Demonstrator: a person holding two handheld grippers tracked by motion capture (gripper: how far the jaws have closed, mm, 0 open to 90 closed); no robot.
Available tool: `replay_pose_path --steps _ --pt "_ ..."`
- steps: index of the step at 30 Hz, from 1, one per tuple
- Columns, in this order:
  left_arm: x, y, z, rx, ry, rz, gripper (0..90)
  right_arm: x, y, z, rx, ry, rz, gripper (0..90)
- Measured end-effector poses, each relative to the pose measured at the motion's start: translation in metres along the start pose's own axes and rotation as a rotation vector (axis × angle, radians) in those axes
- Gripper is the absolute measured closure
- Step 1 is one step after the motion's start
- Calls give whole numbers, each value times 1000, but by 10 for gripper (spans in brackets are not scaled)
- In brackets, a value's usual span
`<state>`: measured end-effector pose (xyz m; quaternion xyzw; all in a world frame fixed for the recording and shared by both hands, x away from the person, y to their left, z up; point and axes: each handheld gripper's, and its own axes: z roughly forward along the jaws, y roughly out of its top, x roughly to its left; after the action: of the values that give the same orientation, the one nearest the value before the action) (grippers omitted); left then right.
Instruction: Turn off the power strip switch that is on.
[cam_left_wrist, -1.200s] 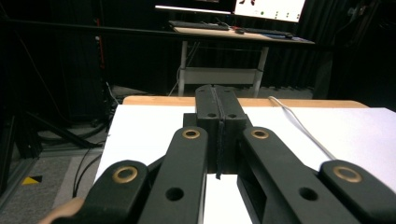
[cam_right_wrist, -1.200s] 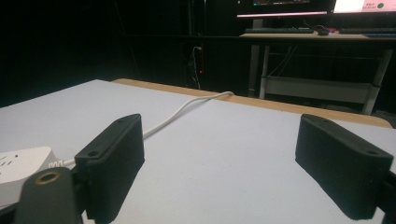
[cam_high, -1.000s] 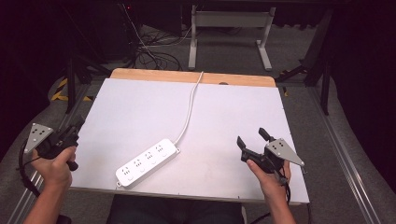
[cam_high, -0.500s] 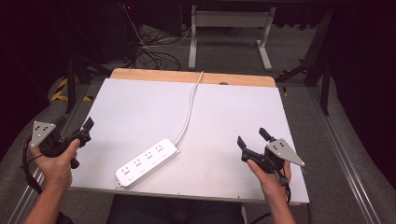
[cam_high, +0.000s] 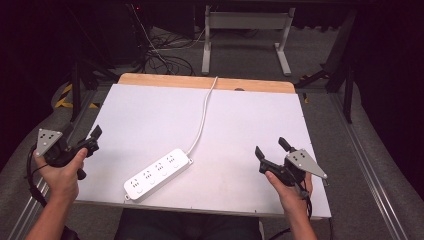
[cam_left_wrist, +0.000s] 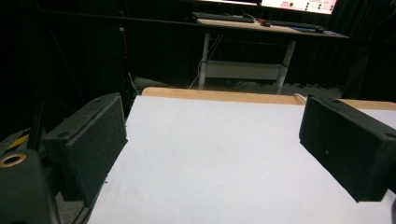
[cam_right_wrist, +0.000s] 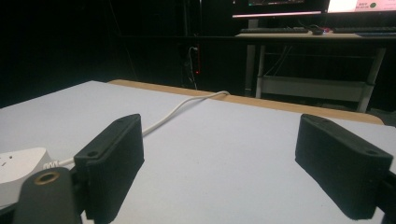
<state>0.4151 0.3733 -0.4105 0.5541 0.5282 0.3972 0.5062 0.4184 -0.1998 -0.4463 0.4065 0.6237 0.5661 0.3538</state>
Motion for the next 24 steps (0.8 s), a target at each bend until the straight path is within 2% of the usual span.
replay_pose_path --steps 8,24 --pt "-4 0 3 2 -13 5 81 -1 0 -7 -7 -17 0 159" --pt "-7 -1 4 5 -27 9 81 0 0 -7 -3 -14 -3 159"
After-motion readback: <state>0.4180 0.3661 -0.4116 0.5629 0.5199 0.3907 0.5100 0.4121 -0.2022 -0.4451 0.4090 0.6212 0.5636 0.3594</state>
